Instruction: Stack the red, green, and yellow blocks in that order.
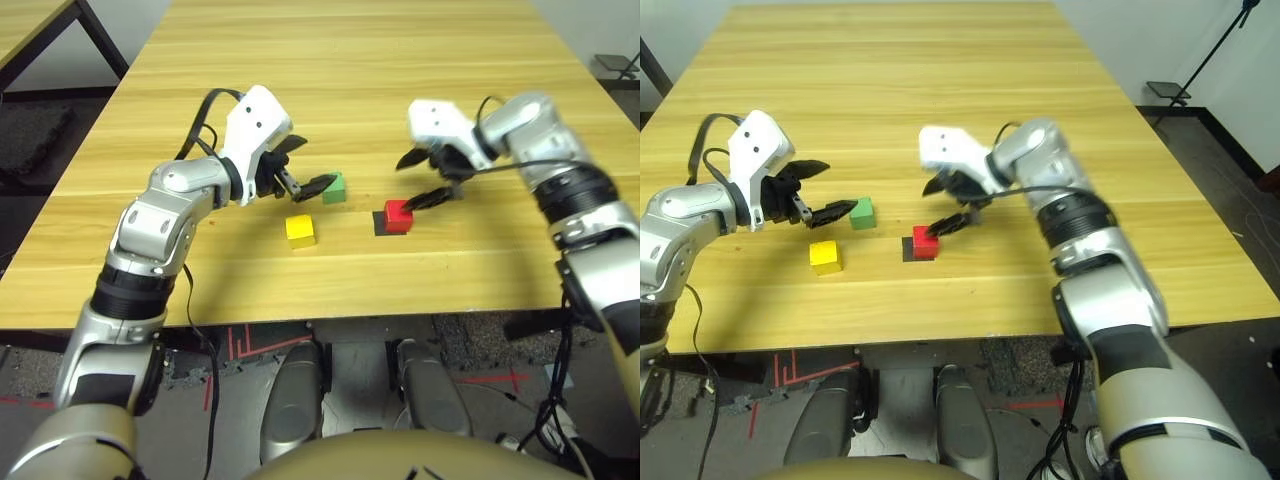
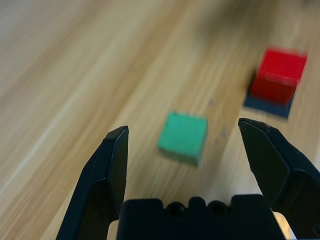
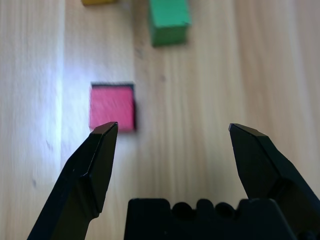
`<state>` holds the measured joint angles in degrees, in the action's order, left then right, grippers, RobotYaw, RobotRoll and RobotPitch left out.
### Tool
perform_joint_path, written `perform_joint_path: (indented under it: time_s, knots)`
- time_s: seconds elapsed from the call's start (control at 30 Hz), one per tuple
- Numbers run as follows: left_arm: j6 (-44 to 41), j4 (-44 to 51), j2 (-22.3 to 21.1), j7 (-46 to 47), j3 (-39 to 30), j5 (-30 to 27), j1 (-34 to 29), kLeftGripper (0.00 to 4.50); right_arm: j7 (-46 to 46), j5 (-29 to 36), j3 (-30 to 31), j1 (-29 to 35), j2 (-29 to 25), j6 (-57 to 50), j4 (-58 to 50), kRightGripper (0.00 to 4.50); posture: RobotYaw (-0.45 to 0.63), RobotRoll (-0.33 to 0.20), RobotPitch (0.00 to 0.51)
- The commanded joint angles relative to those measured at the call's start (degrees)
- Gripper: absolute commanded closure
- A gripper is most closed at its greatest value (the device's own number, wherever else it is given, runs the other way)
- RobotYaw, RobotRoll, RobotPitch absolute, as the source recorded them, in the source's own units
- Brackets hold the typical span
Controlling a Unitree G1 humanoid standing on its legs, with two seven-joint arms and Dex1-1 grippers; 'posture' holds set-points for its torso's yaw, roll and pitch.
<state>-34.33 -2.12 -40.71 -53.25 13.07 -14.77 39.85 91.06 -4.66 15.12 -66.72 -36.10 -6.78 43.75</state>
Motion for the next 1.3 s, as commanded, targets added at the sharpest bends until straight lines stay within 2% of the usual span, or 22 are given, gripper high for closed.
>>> perform_joint_path:
  time_s: [0.03,0.17,0.3,0.57,0.93,1.1,1.2,1.3]
  knots:
    - [5.6,-10.2,0.8,-7.1,4.8,4.3,5.1,0.0,1.4,2.8,-0.6,0.9,-3.8,-2.0,-1.2,0.02,0.32,-0.156,0.06]
    - [12.4,-24.0,3.9,-14.1,8.9,8.8,11.1,0.0,1.4,7.2,-2.3,7.4,-7.6,-9.8,-11.7,0.02,0.25,-0.132,0.053]
    - [15.9,-33.4,7.0,-17.9,9.3,10.8,14.6,0.0,-0.7,9.3,-4.6,12.4,-9.1,-15.5,-19.6,0.02,0.19,-0.113,0.047]
    - [25.0,-52.0,12.2,-18.7,8.3,16.1,20.4,0.0,-6.3,12.7,-8.6,19.5,-12.4,-24.6,-31.1,0.02,0.11,-0.098,0.05]
    - [29.1,-60.6,18.1,-17.0,4.5,18.0,22.4,0.0,-9.7,15.4,-8.3,21.8,-14.1,-28.2,-35.0,0.02,0.09,-0.109,0.066]
    - [30.1,-63.2,20.1,-11.9,2.2,18.5,22.2,0.0,-10.6,15.6,-7.7,21.5,-13.3,-27.8,-33.5,0.02,0.1,-0.112,0.076]
    - [30.1,-63.9,20.3,-9.5,1.5,19.0,22.2,0.95,-10.4,15.8,-7.9,22.1,-12.9,-26.2,-31.6,0.0,0.11,-0.112,0.076]
    - [29.3,-62.8,20.4,-9.3,1.0,19.4,22.3,2.0,-8.7,16.1,-8.6,23.9,-12.2,-19.3,-26.5,0.0,0.13,-0.109,0.079]
